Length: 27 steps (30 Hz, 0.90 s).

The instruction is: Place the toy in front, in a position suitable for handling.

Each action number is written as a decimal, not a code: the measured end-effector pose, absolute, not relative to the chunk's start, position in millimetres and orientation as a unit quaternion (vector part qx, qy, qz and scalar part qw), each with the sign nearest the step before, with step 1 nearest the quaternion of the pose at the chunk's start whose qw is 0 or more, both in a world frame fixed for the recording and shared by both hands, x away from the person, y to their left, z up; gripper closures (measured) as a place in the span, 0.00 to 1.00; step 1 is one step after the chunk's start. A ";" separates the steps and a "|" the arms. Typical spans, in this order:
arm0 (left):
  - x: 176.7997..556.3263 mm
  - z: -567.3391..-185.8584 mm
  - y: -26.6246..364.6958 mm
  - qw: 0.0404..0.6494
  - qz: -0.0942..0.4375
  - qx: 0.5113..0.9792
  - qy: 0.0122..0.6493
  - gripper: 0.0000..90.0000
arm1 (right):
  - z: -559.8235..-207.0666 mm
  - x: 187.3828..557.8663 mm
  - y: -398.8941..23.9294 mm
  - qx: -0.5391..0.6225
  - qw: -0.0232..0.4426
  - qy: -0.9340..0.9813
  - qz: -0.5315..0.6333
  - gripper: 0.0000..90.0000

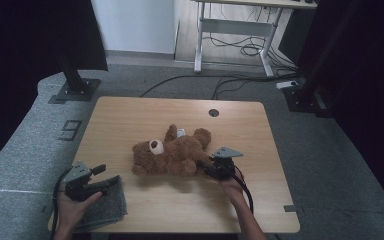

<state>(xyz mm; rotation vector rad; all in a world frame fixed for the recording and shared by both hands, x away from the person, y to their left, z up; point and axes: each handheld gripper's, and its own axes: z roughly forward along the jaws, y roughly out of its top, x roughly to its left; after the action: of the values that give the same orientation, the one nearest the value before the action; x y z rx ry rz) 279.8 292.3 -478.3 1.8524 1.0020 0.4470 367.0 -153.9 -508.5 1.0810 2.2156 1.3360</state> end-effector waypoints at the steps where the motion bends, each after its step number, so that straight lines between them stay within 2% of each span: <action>1: 279.8 -478.3 292.3 0.474 0.183 0.757 0.410 0.31 | -508.5 367.0 -153.9 0.380 0.168 0.779 0.470 0.71; 10: 280.7 -480.0 291.1 0.470 0.182 0.760 0.411 0.31 | -515.4 332.3 -172.7 0.412 0.189 0.752 0.478 0.70; 16: 280.4 -480.6 289.2 0.469 0.182 0.762 0.408 0.31 | -521.4 318.2 -179.6 0.418 0.186 0.750 0.478 0.69; 27: 282.1 -483.0 288.6 0.465 0.180 0.764 0.411 0.31 | -523.4 314.6 -178.6 0.424 0.179 0.741 0.489 0.66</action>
<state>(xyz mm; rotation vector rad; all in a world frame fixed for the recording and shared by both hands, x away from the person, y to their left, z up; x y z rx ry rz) 282.1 288.6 -483.0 1.8757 1.0089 0.4426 314.6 -178.6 -523.4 1.1976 2.0955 1.3837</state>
